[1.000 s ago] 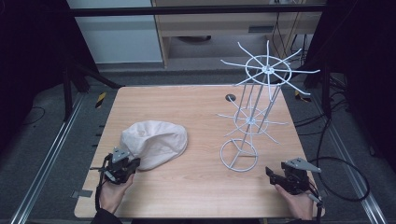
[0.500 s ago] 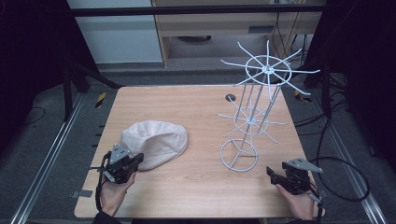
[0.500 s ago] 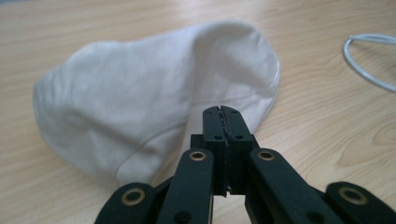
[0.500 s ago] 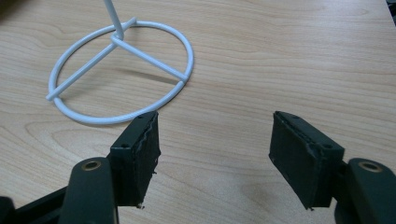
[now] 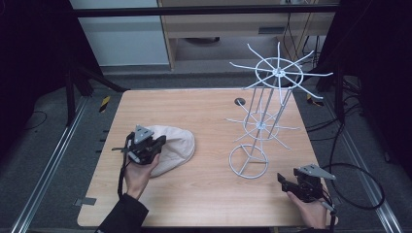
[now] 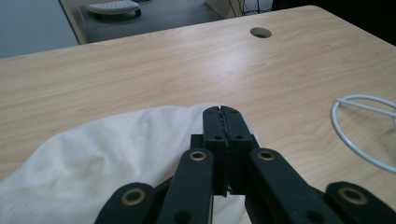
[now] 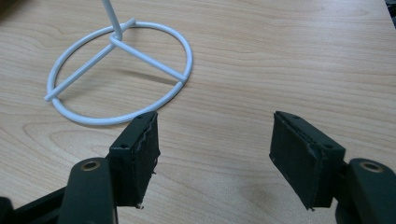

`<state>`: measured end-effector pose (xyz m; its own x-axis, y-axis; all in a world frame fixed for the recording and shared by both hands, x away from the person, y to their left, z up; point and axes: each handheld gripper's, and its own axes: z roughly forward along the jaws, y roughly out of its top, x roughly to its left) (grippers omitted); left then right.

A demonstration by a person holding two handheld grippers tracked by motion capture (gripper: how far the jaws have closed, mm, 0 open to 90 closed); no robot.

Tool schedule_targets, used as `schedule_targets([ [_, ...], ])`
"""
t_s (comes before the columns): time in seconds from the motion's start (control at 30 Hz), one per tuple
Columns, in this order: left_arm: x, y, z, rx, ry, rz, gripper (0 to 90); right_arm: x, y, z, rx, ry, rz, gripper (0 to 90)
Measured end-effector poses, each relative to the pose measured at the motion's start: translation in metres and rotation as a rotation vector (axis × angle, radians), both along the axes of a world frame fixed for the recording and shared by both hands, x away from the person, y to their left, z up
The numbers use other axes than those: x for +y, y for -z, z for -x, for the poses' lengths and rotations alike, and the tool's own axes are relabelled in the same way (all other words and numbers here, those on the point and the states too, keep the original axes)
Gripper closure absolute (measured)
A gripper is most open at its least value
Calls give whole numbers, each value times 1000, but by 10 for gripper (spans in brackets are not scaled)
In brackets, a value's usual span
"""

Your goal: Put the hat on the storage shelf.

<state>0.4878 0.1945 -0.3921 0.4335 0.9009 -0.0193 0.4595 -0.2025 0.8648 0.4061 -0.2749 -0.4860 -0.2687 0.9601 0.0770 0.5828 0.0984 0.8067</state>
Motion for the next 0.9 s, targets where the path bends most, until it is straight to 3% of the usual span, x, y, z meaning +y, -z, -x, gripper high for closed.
schedule_targets([
  [0.2, -20, 9, -29, 31, -26, -25, 899, -1, 1, -2, -4, -5, 9, 325],
  [0.3, -27, 19, -46, 72, -44, -48, 899, -2, 1, -2, -3, -7, 4, 325],
  [0.47, -32, 32, -58, 115, -60, -75, 899, -3, 1, -2, -2, -4, -1, 325],
  [0.67, -38, 44, -58, 146, -44, -89, 899, -3, 1, -2, -4, -9, 4, 325],
  [0.9, -33, 53, -45, 152, -5, -56, 899, -2, 1, -2, 0, -12, 3, 325],
])
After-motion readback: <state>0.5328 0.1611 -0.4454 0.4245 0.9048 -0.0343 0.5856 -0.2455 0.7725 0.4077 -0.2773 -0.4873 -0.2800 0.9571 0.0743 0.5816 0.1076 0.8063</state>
